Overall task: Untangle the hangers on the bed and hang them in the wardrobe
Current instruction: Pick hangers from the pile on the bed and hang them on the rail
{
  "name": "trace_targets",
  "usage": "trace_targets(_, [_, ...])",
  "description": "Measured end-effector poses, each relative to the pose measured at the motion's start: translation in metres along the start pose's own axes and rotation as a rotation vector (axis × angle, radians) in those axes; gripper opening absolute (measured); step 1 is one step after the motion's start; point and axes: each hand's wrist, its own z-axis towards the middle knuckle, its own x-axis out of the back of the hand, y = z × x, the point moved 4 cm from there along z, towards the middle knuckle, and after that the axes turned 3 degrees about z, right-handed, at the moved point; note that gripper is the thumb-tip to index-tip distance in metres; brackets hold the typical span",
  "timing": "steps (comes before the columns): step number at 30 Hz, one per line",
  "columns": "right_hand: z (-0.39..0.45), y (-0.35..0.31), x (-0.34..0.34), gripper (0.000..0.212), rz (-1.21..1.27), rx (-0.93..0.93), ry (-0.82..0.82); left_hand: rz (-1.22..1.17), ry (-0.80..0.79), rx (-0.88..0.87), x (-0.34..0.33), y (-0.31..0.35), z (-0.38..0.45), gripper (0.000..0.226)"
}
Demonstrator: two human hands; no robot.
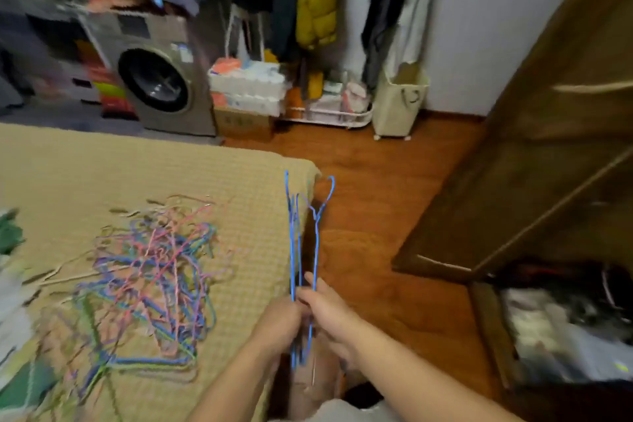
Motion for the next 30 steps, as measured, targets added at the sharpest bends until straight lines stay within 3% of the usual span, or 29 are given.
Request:
trace_targets(3, [-0.02, -0.008, 0.089, 0.036, 0.097, 0.068, 0.274, 0.073, -0.214, -0.005, -0.08, 0.031, 0.017, 0.026])
trace_targets(6, [-0.039, 0.009, 0.181, 0.022, 0.168, 0.059, 0.608, 0.137, -0.395, 0.027, -0.145, 0.06, 0.029, 0.012])
trace_targets(10, [-0.08, 0.042, 0.317, 0.028, 0.196, -0.023, 0.889, 0.305, -0.532, -0.012, -0.233, 0.102, 0.049, 0.045])
trace_targets(17, [-0.186, 0.011, 0.467, 0.026, 0.301, 0.023, 1.101, 0.392, -0.718, -0.182, -0.385, 0.171, 0.049, 0.048])
trace_targets(21, [-0.248, -0.057, 0.548, 0.03, 0.371, 0.222, 1.231, 0.327, -0.872, -0.275, -0.49, 0.251, 0.023, 0.04])
trace_targets(26, [-0.316, -0.133, 0.613, 0.02, 0.361, 0.524, 1.463, 0.332, -1.041, -0.471, -0.596, 0.346, -0.006, 0.028])
trace_targets(30, [-0.34, -0.156, 0.648, 0.016, 0.415, 0.601, 1.614, 0.414, -1.104, -0.63, -0.659, 0.389, -0.014, 0.031])
